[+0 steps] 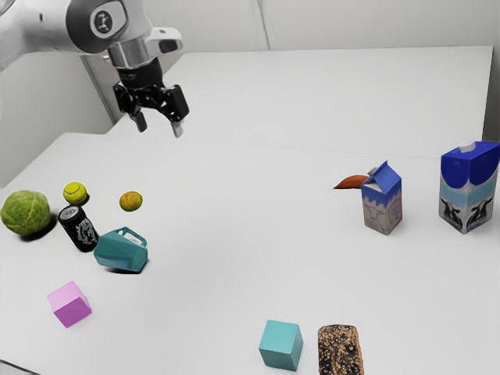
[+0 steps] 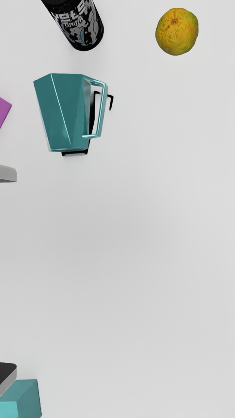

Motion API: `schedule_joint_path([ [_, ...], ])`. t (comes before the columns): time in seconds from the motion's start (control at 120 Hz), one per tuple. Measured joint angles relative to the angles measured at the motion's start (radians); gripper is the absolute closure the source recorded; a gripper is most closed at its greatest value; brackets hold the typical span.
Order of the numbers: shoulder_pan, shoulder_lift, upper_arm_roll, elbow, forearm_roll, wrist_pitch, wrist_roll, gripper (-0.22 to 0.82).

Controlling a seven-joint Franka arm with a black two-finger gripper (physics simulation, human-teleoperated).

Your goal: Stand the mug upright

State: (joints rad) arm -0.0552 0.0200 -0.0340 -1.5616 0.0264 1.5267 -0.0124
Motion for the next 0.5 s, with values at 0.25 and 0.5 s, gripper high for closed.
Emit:
schedule_joint_path([
  [0.25, 0.006, -0.011, -0.005, -0.018, 0.000, 0.014, -0.008, 0.00],
  [0.5, 0.041, -0.048, -0.007, -0.200, -0.026, 0.046, -0.011, 0.00],
])
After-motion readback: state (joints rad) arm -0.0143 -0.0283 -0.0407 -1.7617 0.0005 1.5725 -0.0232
